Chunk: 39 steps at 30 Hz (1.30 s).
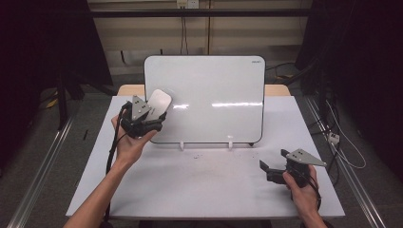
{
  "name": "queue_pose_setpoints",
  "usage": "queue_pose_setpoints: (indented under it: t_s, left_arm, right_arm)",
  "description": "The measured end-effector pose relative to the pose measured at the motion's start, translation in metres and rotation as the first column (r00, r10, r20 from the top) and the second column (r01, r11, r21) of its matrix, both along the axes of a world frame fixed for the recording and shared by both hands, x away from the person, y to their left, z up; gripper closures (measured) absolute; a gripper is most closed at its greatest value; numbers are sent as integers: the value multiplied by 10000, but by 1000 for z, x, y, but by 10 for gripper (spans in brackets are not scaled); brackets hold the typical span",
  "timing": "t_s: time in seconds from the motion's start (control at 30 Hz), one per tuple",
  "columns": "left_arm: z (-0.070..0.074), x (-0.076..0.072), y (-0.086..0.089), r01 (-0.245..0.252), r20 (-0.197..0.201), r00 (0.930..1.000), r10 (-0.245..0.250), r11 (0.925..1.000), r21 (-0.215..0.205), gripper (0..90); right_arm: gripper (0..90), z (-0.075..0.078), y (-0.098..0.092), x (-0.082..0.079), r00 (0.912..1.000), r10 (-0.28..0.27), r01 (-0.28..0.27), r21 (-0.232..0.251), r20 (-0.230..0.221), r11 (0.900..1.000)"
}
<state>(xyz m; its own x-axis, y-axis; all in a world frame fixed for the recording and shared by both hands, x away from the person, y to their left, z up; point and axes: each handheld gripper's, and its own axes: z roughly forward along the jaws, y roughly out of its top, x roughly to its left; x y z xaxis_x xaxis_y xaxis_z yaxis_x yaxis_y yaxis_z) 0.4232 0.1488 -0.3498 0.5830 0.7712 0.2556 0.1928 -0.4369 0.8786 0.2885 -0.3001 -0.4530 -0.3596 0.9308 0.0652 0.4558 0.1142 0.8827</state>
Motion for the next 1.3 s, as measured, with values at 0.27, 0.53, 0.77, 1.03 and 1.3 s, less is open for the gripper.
queue_pose_setpoints:
  t_s: [0.27, 0.53, 0.77, 1.03, 1.3]
  left_arm:
    - [-6, -5, -4, 133, -54, 9999, -132, 9996, 253, 311]
    - [-18, -7, -7, 191, -206, 9996, -176, 9969, 765, 311]
    - [-24, -9, -6, 226, -214, 9996, -206, 9948, 992, 312]
    - [-33, -6, -10, 323, -300, 9991, -287, 9917, 1245, 311]
    - [-38, 0, -10, 288, -314, 9992, -248, 9906, 1338, 312]
  right_arm:
    - [67, 0, 2, 1, 9999, 119, -119, 24, -21, 9999]
    - [66, -1, 3, 4, 9998, 222, -221, 5, -24, 9998]
    - [66, -1, 5, 8, 9997, 238, -238, 19, -54, 9997]
    - [67, -2, 8, 10, 9995, 293, -294, -49, -124, 9996]
    - [66, -2, 8, 8, 9994, 316, -316, -76, -118, 9995]
